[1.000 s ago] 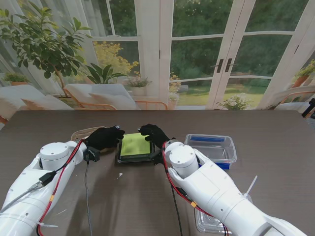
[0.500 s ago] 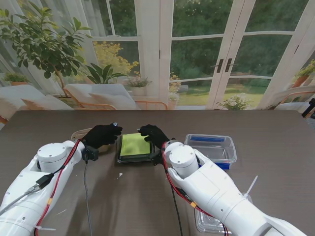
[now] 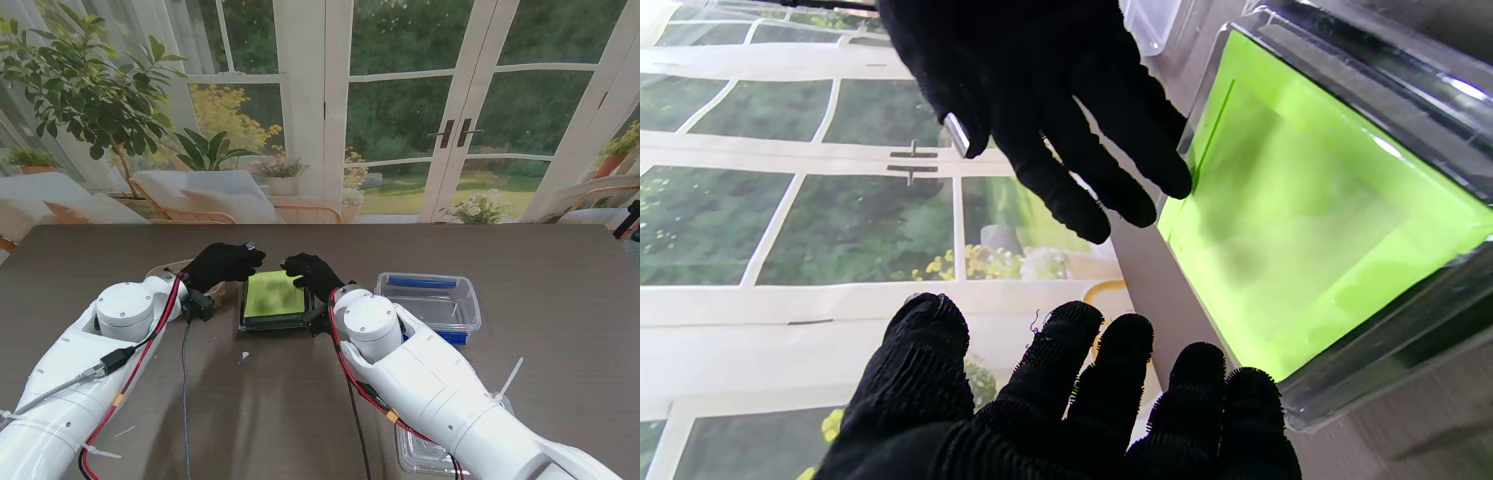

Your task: Pair container bodies with their lids

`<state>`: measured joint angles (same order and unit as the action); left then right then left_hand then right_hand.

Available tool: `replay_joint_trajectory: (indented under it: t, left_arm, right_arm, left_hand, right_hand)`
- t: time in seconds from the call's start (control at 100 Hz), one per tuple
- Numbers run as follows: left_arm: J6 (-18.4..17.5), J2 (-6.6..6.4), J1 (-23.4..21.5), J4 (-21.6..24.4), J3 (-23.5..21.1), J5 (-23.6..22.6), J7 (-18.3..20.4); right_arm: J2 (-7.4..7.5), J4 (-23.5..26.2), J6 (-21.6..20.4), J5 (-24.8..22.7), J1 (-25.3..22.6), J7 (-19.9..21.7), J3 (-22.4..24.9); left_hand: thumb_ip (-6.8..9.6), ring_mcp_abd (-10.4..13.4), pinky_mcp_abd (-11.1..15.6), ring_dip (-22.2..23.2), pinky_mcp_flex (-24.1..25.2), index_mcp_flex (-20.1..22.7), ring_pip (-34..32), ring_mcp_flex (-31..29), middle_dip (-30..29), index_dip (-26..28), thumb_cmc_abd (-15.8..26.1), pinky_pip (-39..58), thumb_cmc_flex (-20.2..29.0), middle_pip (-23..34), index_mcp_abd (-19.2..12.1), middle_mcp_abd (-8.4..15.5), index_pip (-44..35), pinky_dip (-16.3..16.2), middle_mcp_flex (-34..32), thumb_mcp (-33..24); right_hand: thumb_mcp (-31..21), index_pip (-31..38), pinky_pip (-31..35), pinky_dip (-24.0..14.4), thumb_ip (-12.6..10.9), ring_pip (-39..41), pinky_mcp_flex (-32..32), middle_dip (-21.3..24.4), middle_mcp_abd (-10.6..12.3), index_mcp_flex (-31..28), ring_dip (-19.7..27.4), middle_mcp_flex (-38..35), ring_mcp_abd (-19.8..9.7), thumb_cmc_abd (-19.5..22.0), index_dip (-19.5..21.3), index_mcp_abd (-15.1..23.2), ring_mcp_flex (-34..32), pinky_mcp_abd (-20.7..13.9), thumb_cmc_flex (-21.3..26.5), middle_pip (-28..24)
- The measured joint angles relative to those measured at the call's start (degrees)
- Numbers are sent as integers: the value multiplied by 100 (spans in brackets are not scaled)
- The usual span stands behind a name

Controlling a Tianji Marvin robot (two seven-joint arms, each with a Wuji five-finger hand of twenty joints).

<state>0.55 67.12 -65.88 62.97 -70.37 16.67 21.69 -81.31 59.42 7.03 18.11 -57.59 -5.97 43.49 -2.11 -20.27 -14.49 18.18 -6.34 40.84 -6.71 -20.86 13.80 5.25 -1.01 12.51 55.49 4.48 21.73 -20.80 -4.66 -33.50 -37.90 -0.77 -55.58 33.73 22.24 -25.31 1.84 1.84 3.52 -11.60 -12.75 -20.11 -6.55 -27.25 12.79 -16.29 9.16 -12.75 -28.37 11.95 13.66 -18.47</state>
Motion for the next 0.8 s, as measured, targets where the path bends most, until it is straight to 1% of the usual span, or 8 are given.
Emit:
replay_joint_trajectory:
  t: [0.15, 0.2, 0.25, 0.4, 0.52, 0.65, 0.8]
  left_arm:
    - [-166, 26, 188, -369, 176, -22, 120]
    - [-183, 39, 244, -482, 217, -19, 159]
    - [-206, 50, 288, -566, 248, -14, 195]
    - [-258, 74, 380, -699, 310, -13, 271]
    - [-276, 98, 435, -794, 334, -7, 301]
    - [-288, 102, 468, -845, 369, -8, 332]
    - [-297, 103, 478, -867, 378, -19, 363]
  right_arm:
    - [-5, -17, -2, -1, 0, 5, 18]
    - [-5, -21, -3, 2, 0, 8, 25]
    - [-5, -24, -4, 4, 0, 9, 30]
    - [-7, -45, -12, 14, -5, 16, 50]
    - [-11, -74, -22, 31, -13, 23, 75]
    - [-10, -101, -33, 36, -25, 47, 89]
    - [-9, -128, -54, 50, -29, 72, 96]
  left_hand:
    - [1, 0, 4, 0, 3, 0, 0, 9, 21, 0, 0, 0, 0, 0, -1, -1, 0, 0, 0, 0]
    - [1, 0, 213, 0, 35, 0, 7, 10, 24, 0, 0, 40, 0, 0, -1, -1, 0, -75, 0, 0]
    - [1, 4, 318, 0, 27, 0, 8, 11, 26, 0, 0, 30, 0, 0, -1, -1, 0, -78, 1, 0]
    - [1, 7, 394, -3, 27, 0, 63, 12, 28, 0, 0, 20, 0, 0, -1, -1, 0, -77, 1, 0]
    - [1, 12, 494, -3, 26, 0, 65, 13, 28, 0, 0, 20, 0, 0, -1, -1, 0, -74, 1, 0]
    - [1, 72, 597, -3, 26, 0, 67, 14, 30, 0, 0, 20, 0, 0, -1, 0, 0, -32, 1, 0]
    - [1, 92, 652, -3, 25, 0, 68, 14, 30, 0, 0, 19, -1, 0, -1, 0, 0, -28, 1, 0]
  right_hand:
    - [0, 0, 0, 0, 0, 48, -67, 0, 1, 0, -47, 0, -5, 0, 9, 0, -8, 0, 0, 0]
    - [0, 0, 0, 0, 0, 48, -94, 0, 1, 0, -50, 0, -6, 0, 10, 0, -9, 0, 0, 0]
    - [0, 0, 0, 0, 0, 48, -111, 0, 1, 0, -51, 0, -6, 0, 28, 0, -9, 0, 0, 0]
    - [0, 0, 0, -3, 0, 48, -127, 0, 2, 0, -67, 0, -58, 0, 33, 0, -12, 5, 0, 0]
    - [0, 0, 0, -12, 0, 49, -282, 0, 2, 0, -70, 0, -80, 0, 35, 0, -32, 38, 0, 0]
    - [0, 0, 0, -39, 0, 49, -319, 0, 3, -99, -70, 0, -190, 0, 55, 0, -32, -100, 0, 0]
    - [0, 1, 3, -88, 0, 49, -320, -1, 3, -122, -70, 0, -279, 0, 57, 0, -32, -233, 0, 0]
